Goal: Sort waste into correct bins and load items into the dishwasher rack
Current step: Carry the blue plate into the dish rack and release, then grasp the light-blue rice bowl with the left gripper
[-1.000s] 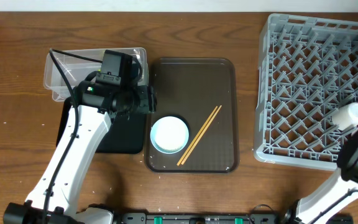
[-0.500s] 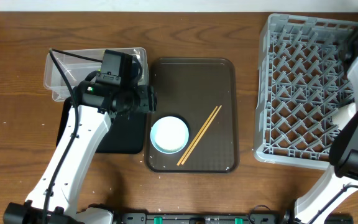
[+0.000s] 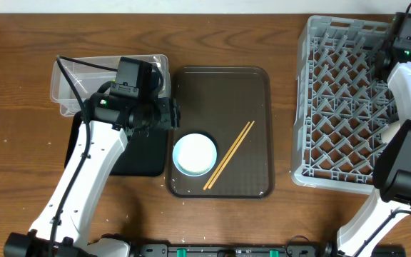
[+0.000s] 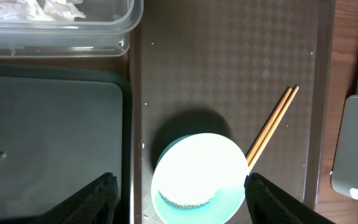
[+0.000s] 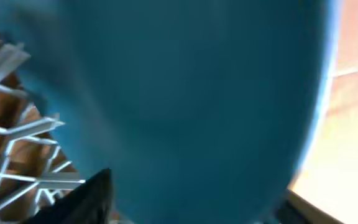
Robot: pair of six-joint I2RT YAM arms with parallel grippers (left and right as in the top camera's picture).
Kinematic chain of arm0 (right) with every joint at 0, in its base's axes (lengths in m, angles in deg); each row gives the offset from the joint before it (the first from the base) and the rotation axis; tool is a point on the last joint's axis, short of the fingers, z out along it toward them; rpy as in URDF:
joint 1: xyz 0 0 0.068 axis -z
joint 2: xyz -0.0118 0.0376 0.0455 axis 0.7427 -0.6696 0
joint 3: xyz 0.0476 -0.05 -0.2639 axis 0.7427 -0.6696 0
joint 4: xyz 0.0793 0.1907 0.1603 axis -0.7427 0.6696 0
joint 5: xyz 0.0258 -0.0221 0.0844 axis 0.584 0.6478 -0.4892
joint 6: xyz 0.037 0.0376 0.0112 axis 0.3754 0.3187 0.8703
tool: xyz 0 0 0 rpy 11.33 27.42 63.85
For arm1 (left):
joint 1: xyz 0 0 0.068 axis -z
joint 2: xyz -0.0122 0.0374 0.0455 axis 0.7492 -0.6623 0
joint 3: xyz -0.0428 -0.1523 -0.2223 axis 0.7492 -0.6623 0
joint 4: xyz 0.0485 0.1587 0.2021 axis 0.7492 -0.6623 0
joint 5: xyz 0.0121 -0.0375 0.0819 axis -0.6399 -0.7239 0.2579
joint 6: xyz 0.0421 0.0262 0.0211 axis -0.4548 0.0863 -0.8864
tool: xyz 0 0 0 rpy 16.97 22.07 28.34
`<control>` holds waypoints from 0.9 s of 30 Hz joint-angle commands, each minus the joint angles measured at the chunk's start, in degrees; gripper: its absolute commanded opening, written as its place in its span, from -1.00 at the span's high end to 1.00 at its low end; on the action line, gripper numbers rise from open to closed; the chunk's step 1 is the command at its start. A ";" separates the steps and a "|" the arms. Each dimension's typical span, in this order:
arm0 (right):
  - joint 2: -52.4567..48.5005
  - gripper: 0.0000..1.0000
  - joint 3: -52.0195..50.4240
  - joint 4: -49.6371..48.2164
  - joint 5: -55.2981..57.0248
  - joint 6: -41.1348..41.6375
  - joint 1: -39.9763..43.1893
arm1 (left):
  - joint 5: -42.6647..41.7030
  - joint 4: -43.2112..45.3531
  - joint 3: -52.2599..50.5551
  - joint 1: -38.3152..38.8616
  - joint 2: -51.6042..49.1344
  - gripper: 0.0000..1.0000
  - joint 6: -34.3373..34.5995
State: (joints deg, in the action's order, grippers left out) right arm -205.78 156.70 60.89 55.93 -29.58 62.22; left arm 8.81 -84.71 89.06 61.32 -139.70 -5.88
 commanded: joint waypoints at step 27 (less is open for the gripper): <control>18.95 -0.59 -0.66 27.15 -75.47 14.40 -21.77 | 1.81 -4.15 0.28 0.90 -0.11 -0.43 -0.55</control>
State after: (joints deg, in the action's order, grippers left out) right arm -185.45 156.30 87.25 -17.18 -16.49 43.10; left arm 9.54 -88.05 89.06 61.47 -139.70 -5.86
